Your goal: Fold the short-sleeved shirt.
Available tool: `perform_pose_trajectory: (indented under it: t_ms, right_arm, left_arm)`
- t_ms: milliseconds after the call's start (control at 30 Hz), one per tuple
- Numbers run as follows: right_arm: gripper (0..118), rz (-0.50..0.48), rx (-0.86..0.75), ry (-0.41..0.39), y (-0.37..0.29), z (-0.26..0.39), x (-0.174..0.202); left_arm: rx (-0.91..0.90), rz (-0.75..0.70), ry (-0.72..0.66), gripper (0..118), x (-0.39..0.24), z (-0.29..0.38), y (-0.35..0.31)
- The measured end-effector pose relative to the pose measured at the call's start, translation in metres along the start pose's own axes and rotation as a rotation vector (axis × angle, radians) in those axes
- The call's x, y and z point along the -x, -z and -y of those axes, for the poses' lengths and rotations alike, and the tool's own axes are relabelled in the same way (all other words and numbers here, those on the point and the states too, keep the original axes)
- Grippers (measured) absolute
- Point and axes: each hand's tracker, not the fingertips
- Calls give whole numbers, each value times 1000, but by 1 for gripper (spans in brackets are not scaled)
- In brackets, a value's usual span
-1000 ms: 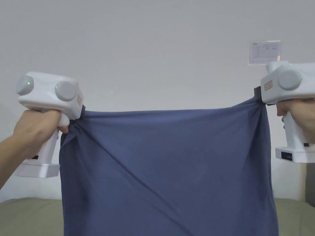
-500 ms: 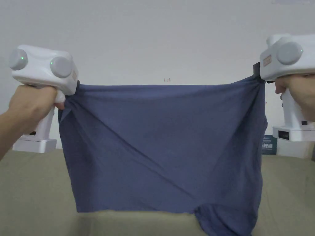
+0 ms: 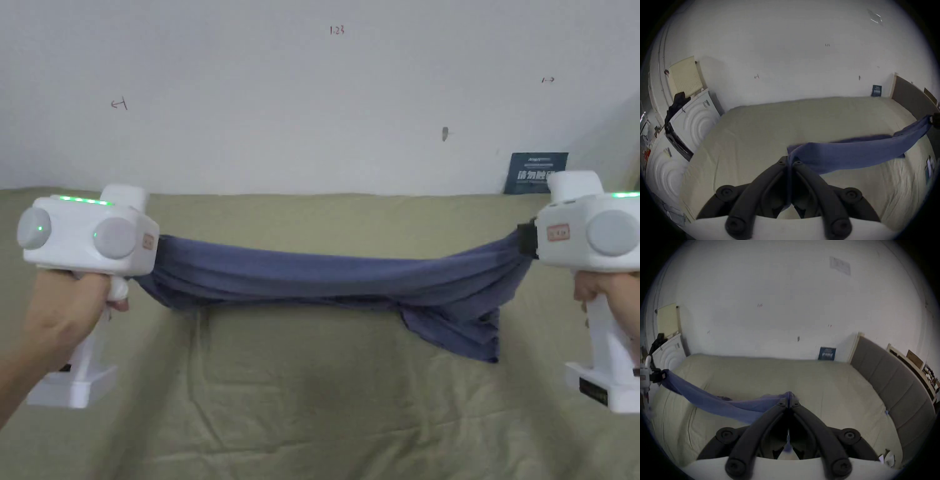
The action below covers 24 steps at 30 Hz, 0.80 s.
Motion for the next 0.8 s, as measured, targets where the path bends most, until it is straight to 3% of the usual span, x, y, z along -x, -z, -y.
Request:
perform_pose_trajectory:
  t_ms: [100,233,433,800]
  right_arm:
    - [0,-29,15,48,-42,59,-7]
    - [0,-74,112,22,-91,137,-12]
    - [0,-82,152,79,-153,237,-21]
    - [0,-89,183,87,-235,318,-28]
  left_arm:
    - [25,57,-32,3,11,54,-35]
    - [34,58,-8,3,16,131,-86]
    - [117,109,-22,3,22,234,-144]
    - [150,139,-24,3,34,331,-224]
